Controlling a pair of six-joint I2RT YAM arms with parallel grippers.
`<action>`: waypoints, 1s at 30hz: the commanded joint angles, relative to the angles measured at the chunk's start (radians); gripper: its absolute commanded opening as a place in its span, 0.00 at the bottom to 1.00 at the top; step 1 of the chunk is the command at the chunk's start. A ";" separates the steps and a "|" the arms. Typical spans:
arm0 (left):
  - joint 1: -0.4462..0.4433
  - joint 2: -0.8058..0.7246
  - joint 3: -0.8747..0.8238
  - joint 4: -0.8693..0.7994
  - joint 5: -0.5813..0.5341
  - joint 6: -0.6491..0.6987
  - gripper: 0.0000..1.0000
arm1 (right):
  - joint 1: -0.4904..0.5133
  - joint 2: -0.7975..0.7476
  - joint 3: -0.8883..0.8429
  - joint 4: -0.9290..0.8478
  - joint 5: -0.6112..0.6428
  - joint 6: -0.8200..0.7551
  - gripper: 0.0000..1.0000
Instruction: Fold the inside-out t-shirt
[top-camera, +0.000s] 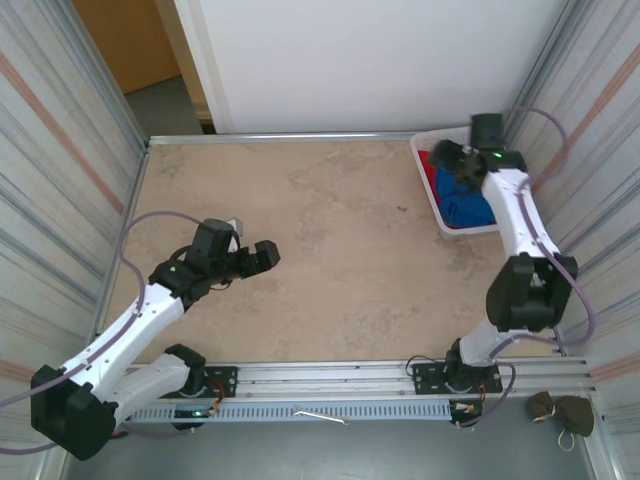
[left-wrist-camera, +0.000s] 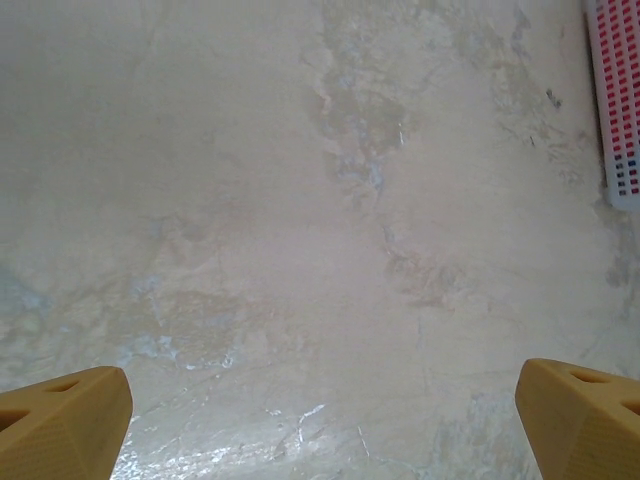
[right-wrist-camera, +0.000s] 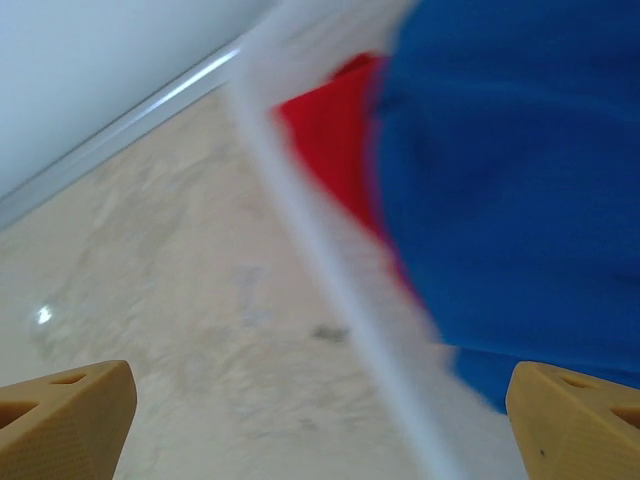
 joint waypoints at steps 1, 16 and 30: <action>0.013 -0.001 0.064 -0.054 -0.072 0.012 0.99 | -0.110 -0.031 -0.114 -0.023 -0.030 0.053 0.96; 0.039 -0.043 0.178 -0.180 -0.064 0.044 0.99 | -0.256 0.106 -0.055 0.127 -0.461 -0.001 0.02; 0.349 -0.036 0.269 -0.158 0.200 0.171 0.99 | 0.176 -0.146 0.229 0.241 -0.659 0.276 0.00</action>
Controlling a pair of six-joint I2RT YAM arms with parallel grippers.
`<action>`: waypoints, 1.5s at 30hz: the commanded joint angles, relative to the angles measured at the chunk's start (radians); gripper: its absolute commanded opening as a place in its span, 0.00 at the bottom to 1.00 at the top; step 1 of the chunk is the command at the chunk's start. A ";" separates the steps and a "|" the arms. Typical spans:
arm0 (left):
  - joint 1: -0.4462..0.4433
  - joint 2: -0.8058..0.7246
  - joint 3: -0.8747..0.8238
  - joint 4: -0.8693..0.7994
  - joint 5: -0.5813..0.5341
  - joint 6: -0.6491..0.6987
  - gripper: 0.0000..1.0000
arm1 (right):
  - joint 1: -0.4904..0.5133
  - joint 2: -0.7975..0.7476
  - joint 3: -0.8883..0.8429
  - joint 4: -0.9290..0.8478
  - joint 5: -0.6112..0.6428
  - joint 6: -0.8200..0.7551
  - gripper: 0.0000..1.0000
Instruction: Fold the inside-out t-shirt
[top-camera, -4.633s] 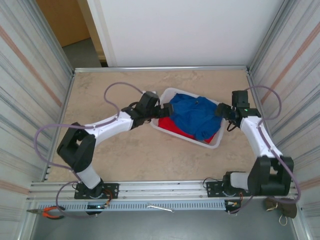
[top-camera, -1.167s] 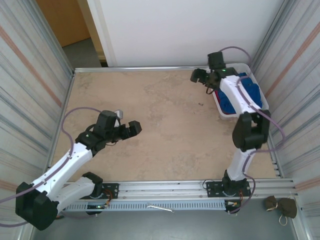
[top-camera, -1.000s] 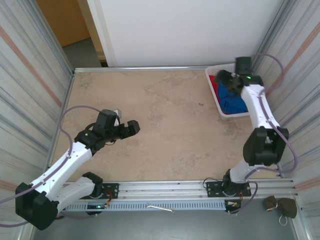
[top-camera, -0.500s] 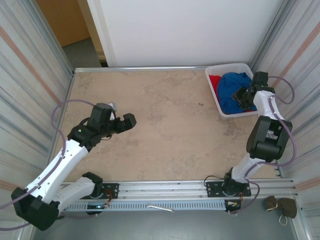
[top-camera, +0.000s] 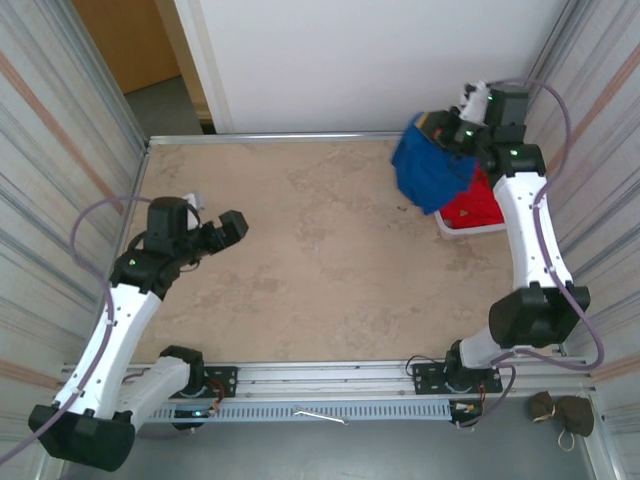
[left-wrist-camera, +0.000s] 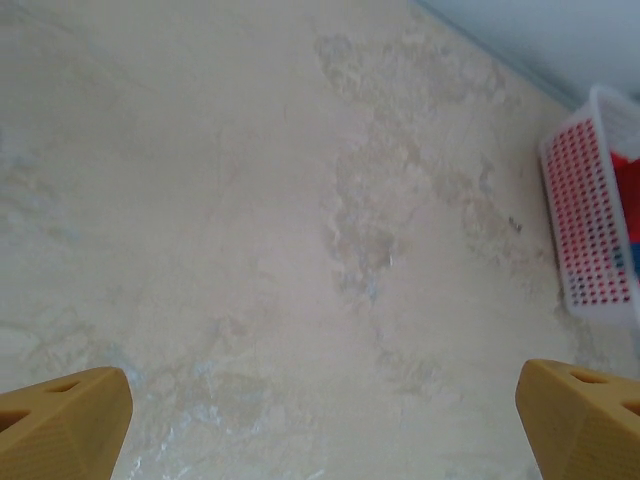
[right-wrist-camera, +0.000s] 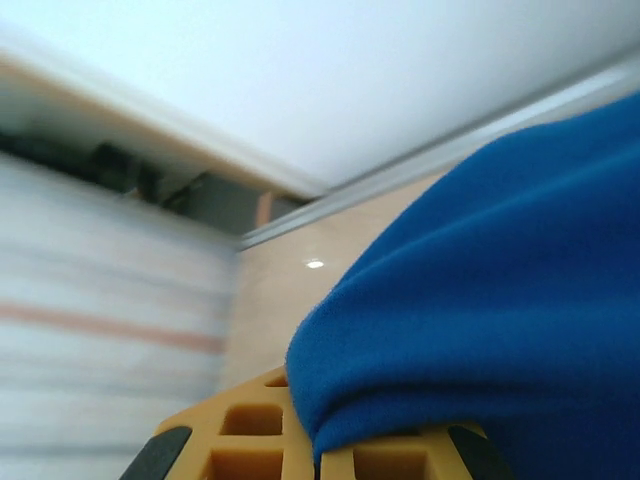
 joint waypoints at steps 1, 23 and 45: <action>0.090 0.017 0.053 -0.009 0.144 0.060 0.99 | 0.105 -0.047 0.031 0.111 -0.080 0.144 0.00; 0.155 0.113 -0.084 -0.028 0.171 0.069 0.98 | 0.502 -0.163 -0.704 0.066 0.418 -0.015 0.73; -0.089 0.019 -0.300 -0.315 -0.300 -0.253 0.99 | 0.940 0.003 -0.902 0.094 0.500 0.145 0.79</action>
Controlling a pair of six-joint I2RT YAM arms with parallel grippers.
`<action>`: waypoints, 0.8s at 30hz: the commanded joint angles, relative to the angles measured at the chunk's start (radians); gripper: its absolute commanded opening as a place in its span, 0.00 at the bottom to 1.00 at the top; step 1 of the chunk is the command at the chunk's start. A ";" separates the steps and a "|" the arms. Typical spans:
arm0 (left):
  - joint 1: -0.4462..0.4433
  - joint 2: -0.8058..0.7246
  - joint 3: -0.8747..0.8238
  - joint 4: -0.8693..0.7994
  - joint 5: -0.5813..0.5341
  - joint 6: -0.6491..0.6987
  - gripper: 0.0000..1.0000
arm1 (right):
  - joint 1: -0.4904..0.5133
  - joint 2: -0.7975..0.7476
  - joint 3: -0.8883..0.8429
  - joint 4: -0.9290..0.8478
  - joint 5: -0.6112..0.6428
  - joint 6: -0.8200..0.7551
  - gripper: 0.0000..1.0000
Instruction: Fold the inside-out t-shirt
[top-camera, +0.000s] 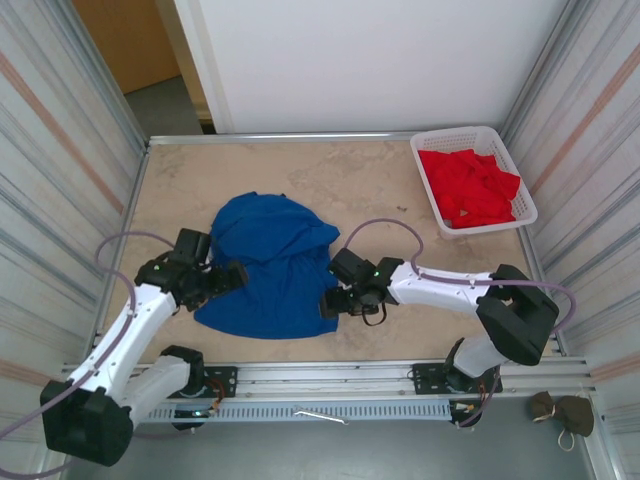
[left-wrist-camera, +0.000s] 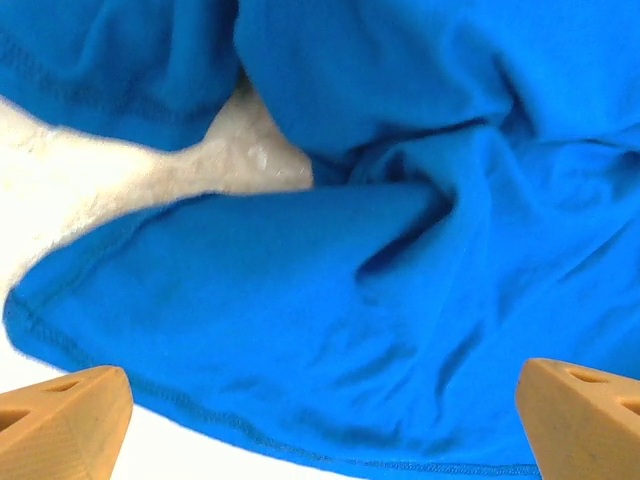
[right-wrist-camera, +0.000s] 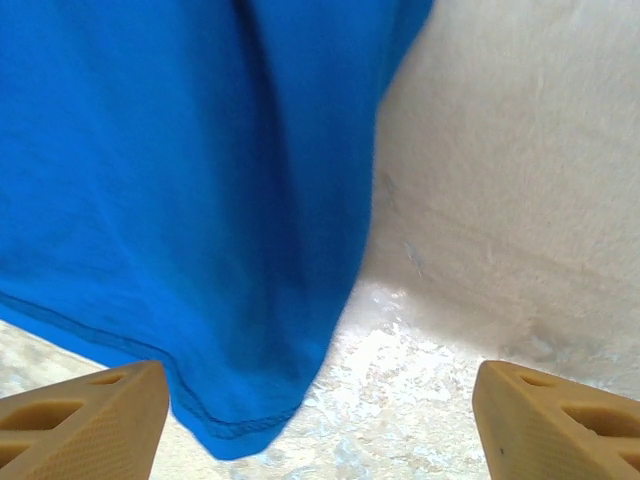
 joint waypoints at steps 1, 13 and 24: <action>-0.011 0.009 -0.055 -0.103 -0.161 -0.190 0.99 | 0.017 0.017 -0.034 0.078 -0.003 0.055 0.79; -0.010 0.011 -0.109 -0.015 -0.116 -0.159 0.99 | -0.084 0.082 -0.052 0.168 -0.056 -0.018 0.18; -0.026 0.011 -0.099 -0.003 -0.058 -0.127 0.99 | -0.307 -0.277 -0.128 -0.001 -0.140 -0.126 0.63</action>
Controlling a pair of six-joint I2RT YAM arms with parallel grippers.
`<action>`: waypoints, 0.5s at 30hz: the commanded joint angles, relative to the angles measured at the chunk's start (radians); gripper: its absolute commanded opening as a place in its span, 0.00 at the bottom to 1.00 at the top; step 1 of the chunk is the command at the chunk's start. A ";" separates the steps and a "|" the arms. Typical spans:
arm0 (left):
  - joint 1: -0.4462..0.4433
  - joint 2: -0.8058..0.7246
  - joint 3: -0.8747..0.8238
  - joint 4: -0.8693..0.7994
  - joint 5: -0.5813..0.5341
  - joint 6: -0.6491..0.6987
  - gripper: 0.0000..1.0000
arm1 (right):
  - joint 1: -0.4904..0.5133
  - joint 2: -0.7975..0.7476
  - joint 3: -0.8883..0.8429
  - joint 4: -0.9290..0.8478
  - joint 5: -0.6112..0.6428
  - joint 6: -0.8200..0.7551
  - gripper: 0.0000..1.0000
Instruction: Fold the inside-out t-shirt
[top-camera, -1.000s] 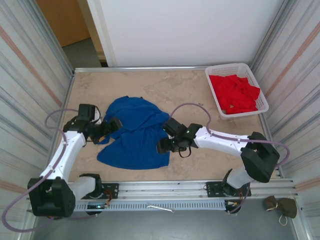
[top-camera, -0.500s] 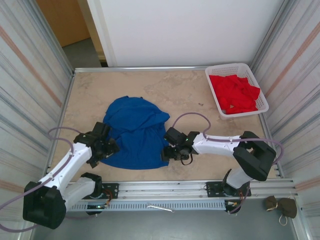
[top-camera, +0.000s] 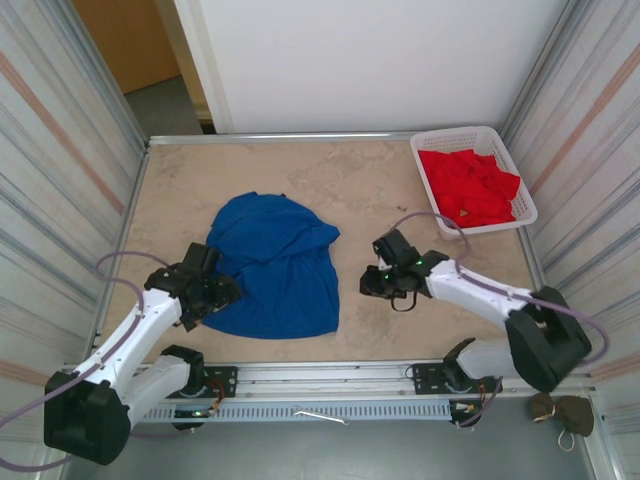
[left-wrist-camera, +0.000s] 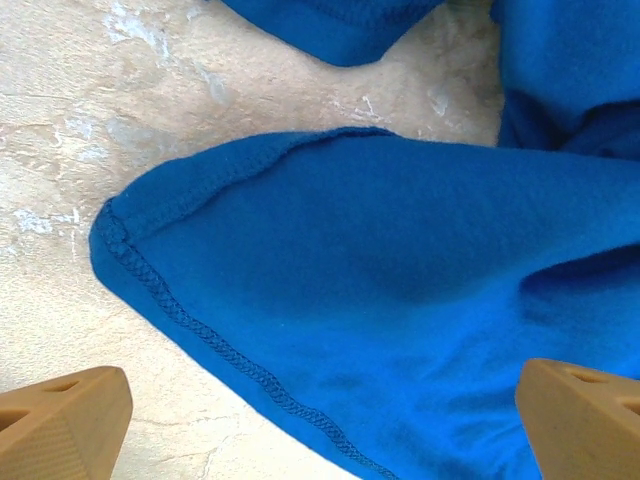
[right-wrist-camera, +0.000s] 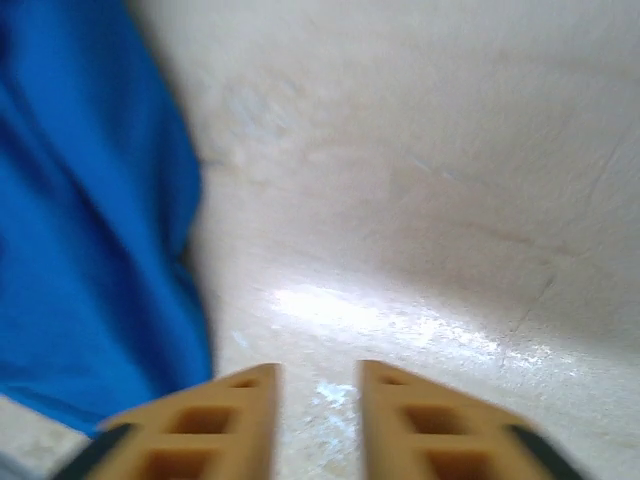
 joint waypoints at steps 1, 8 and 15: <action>-0.007 -0.007 0.015 0.012 0.022 0.007 0.99 | 0.043 -0.049 0.010 -0.056 -0.055 -0.040 0.67; -0.009 -0.017 0.042 0.016 0.018 0.004 0.99 | 0.246 0.051 0.038 0.022 -0.002 0.069 0.72; -0.010 -0.021 0.061 0.013 0.007 0.005 0.99 | 0.375 0.205 0.099 0.070 0.020 0.117 0.71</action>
